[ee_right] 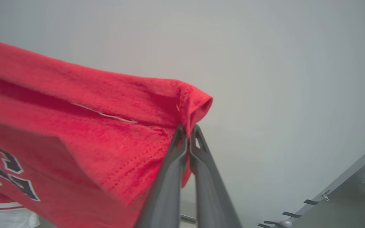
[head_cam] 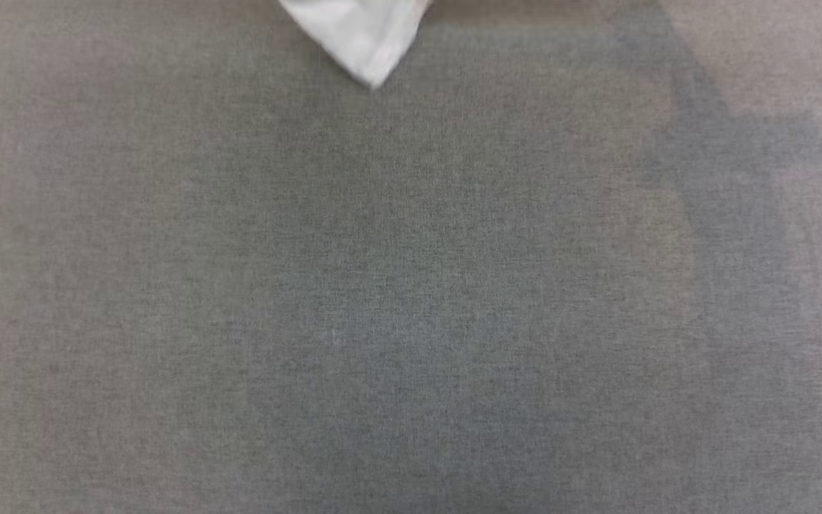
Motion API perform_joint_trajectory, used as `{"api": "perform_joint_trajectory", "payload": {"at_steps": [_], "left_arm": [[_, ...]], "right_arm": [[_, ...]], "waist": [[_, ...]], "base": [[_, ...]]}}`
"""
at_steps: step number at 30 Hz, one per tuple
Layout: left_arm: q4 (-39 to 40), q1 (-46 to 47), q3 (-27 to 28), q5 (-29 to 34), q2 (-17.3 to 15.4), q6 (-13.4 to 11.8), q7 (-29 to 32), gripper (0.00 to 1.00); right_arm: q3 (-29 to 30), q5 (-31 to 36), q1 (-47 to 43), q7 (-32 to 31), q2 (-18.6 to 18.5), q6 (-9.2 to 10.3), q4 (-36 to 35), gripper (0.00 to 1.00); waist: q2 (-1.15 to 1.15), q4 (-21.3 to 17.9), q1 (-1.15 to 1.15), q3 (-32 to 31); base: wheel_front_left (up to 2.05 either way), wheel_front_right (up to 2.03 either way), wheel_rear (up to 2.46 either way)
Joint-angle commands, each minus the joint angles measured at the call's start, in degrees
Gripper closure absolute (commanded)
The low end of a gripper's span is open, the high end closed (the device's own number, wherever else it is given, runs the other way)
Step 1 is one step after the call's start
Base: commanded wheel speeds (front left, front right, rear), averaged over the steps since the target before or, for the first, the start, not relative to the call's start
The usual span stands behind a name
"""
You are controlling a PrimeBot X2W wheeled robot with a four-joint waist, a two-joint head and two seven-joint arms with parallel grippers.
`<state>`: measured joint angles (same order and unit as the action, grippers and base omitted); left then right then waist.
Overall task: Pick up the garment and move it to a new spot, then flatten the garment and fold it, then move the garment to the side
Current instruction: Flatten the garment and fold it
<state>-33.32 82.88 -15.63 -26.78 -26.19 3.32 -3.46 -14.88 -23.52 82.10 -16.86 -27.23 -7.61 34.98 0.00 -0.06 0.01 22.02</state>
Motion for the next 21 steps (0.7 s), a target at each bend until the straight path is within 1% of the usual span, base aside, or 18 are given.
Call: {"api": "perform_joint_trajectory", "payload": {"at_steps": [1, 5, 10, 16, 21], "left_arm": [[-1.85, 2.86, 0.41, 0.55, -1.02, -0.01, -0.7, 1.0], [-5.86, 7.34, 0.98, 0.24, -0.61, 0.14, -2.45, 1.0], [-10.93, 8.5, 1.44, -1.22, 0.44, 0.96, -4.25, 1.0], [-16.81, 4.82, 1.33, -3.63, 2.23, 2.65, -7.18, 1.0], [-19.09, -3.14, 0.26, -5.91, 3.21, 3.84, -9.6, 1.0]], "right_arm": [[0.72, 1.13, 2.22, 1.19, -0.24, 0.12, 1.51, 1.0], [1.41, 2.76, 6.54, 4.01, 1.39, 0.12, 4.12, 1.0], [0.52, 3.42, 8.7, 6.33, 3.37, 0.12, 7.62, 1.0], [-2.24, 1.4, 6.3, 8.48, 5.45, 0.12, 11.56, 1.0], [-6.59, -2.53, -0.57, 10.61, 5.89, 0.12, 12.28, 1.0]], "waist": [[0.0, 0.45, -0.01, 7.15], [0.0, 0.61, -0.01, 10.54], [0.0, 1.09, -0.01, 13.62], [0.0, 1.46, -0.01, 14.81], [0.0, 1.4, -0.01, 13.12]], "base": [[0.0, 0.0, 0.0], [0.0, 0.0, 0.0], [0.0, 0.0, 0.0], [0.0, 0.0, 0.0], [0.0, 0.0, 0.0]]}}
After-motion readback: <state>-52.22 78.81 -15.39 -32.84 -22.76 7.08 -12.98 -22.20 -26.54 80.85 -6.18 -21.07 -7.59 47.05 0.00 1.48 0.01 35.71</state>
